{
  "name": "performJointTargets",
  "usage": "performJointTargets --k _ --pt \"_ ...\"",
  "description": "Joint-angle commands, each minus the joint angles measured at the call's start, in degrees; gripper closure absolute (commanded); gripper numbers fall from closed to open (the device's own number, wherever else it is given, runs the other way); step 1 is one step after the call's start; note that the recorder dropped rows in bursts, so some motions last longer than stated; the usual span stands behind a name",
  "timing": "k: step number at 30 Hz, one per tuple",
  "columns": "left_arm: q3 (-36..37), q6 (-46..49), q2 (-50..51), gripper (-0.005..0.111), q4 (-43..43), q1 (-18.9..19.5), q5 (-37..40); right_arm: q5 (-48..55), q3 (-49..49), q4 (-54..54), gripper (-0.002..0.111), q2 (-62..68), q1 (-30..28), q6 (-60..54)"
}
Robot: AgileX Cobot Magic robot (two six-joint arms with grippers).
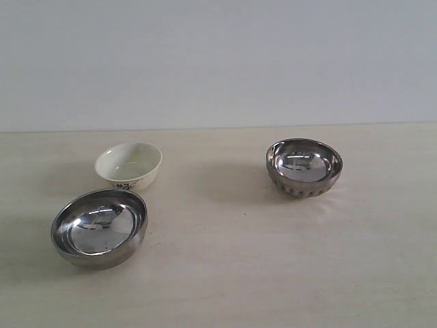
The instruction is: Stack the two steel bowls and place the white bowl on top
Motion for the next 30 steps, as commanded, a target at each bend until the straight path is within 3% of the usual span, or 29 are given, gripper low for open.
performJointTargets --k 1,7,13,18,23,26,30 --pt "0.22 -0.05 -0.15 0.103 0.10 0.15 -0.16 -5.65 -0.04 -0.15 0.108 -0.31 -0.38 0.15" --pt "0.22 -0.05 -0.15 0.103 0.10 0.15 -0.16 -11.24 -0.04 0.29 0.108 -0.31 -0.38 -0.51" --pt "0.22 -0.05 -0.15 0.103 0.10 0.15 -0.16 -14.91 -7.76 0.16 0.108 3.30 1.79 -15.17" --pt "0.22 -0.05 -0.15 0.103 0.10 0.15 -0.16 -13.08 -21.36 0.16 0.108 21.26 4.32 -21.53" --pt "0.22 -0.05 -0.15 0.103 0.10 0.15 -0.16 -4.32 -37.77 0.16 0.108 40.76 8.28 -30.00" --pt "0.22 -0.05 -0.15 0.103 0.10 0.15 -0.16 2.77 -46.93 0.16 0.099 52.29 11.33 -32.52" --pt "0.22 -0.05 -0.15 0.103 0.10 0.15 -0.16 7.86 -56.21 0.04 0.077 65.84 15.97 -33.26"
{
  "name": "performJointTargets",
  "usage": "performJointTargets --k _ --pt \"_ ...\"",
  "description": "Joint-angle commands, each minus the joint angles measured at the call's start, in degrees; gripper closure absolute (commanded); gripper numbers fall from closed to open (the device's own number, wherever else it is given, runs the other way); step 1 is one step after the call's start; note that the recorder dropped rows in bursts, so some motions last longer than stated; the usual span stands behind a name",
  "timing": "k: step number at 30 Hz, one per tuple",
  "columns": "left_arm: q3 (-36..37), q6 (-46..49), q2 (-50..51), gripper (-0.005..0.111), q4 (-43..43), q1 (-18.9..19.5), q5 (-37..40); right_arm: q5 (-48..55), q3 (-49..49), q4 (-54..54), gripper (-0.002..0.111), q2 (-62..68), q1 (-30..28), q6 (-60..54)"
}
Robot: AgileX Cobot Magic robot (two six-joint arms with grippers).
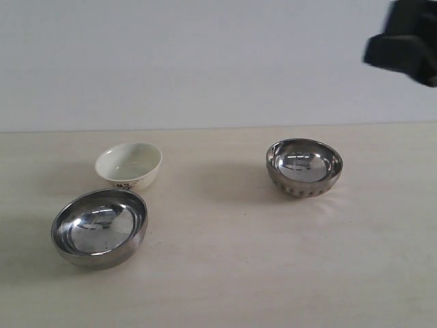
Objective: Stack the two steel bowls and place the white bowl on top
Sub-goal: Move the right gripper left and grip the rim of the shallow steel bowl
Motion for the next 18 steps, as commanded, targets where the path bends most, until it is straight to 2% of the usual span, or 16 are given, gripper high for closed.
performJointTargets --k 1,8,13,18 --pt "0.22 -0.05 -0.15 0.103 0.10 0.15 -0.16 6.19 -8.79 -0.32 0.076 13.78 4.75 -1.66" --pt "0.22 -0.05 -0.15 0.103 0.10 0.15 -0.16 6.55 -18.72 -1.07 0.076 34.96 11.77 -1.39" --pt "0.22 -0.05 -0.15 0.103 0.10 0.15 -0.16 9.13 -27.54 -1.08 0.075 47.97 13.62 0.44" --pt "0.22 -0.05 -0.15 0.103 0.10 0.15 -0.16 13.43 -34.76 -1.09 0.055 56.77 14.29 1.39"
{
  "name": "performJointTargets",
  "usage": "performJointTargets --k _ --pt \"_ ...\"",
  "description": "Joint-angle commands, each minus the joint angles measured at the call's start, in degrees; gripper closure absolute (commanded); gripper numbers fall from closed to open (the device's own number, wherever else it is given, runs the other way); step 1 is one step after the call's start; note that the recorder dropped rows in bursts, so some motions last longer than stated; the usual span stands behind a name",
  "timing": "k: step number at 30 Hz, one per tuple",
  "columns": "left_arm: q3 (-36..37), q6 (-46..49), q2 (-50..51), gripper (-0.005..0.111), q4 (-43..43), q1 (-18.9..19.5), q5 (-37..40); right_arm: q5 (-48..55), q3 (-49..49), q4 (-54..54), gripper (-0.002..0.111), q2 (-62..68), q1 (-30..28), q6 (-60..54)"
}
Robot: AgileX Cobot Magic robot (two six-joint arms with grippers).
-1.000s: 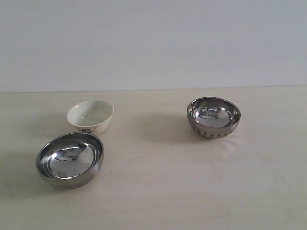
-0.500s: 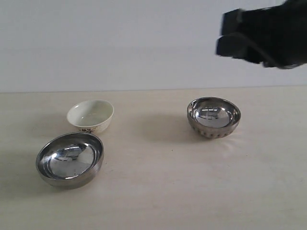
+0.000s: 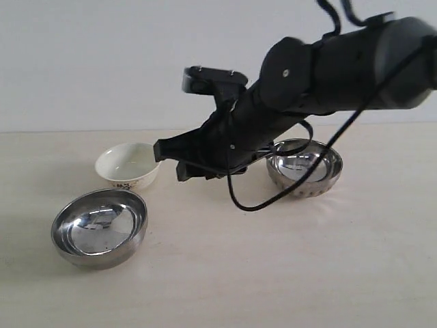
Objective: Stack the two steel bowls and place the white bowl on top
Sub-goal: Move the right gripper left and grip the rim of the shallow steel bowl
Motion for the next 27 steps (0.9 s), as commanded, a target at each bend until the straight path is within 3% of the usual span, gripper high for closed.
performJointTargets --k 1,14,27 --pt "0.22 -0.05 -0.15 0.103 0.10 0.15 -0.16 3.16 -5.91 -0.56 0.056 6.25 1.16 0.56" --pt "0.22 -0.05 -0.15 0.103 0.10 0.15 -0.16 4.33 -18.86 -4.74 0.056 16.56 6.93 6.71" --pt "0.22 -0.05 -0.15 0.103 0.10 0.15 -0.16 5.53 -19.80 -11.09 0.056 20.55 7.49 10.22"
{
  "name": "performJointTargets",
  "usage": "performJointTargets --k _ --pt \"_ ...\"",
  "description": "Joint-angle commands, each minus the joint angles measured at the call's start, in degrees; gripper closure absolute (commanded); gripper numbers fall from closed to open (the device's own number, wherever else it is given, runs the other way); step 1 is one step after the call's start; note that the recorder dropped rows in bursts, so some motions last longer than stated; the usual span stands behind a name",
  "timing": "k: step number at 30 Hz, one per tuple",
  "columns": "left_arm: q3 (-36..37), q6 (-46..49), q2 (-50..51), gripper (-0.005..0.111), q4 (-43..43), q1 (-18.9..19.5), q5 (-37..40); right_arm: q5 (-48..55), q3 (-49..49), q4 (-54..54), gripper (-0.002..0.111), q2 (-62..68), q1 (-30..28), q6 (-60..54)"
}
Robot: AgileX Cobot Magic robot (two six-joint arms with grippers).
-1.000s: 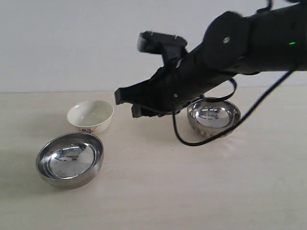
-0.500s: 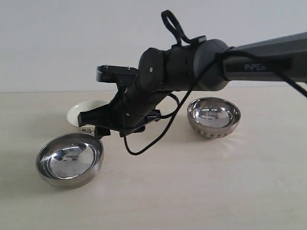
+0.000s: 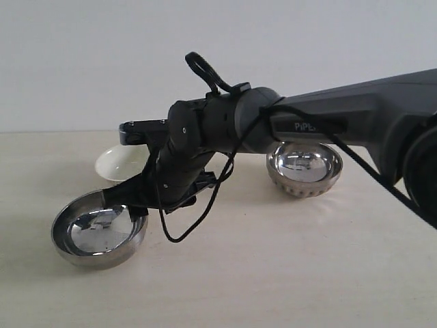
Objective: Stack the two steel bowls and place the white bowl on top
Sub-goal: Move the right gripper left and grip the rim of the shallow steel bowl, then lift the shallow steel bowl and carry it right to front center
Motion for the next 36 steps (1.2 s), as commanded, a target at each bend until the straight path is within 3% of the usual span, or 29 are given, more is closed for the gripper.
performJointTargets --k 1,9,11,12,14,31,36 --pt "0.22 -0.05 -0.15 0.103 0.10 0.15 -0.16 -0.53 -0.37 -0.56 0.056 0.75 0.21 0.69" --pt "0.22 -0.05 -0.15 0.103 0.10 0.15 -0.16 -6.82 -0.37 0.48 0.059 4.64 2.47 1.11" --pt "0.22 -0.05 -0.15 0.103 0.10 0.15 -0.16 -6.82 -0.37 0.16 0.070 4.90 2.47 1.11" --pt "0.22 -0.05 -0.15 0.103 0.10 0.15 -0.16 -6.53 -0.37 -0.11 0.088 4.90 2.47 0.72" --pt "0.22 -0.05 -0.15 0.103 0.10 0.15 -0.16 -6.17 -0.37 -0.11 0.108 4.36 2.47 -0.40" --pt "0.22 -0.05 -0.15 0.103 0.10 0.15 -0.16 10.17 1.47 -1.01 0.108 -9.51 -2.94 -3.78" --pt "0.22 -0.05 -0.15 0.103 0.10 0.15 -0.16 9.54 8.18 7.76 0.108 -12.70 -7.26 -11.78"
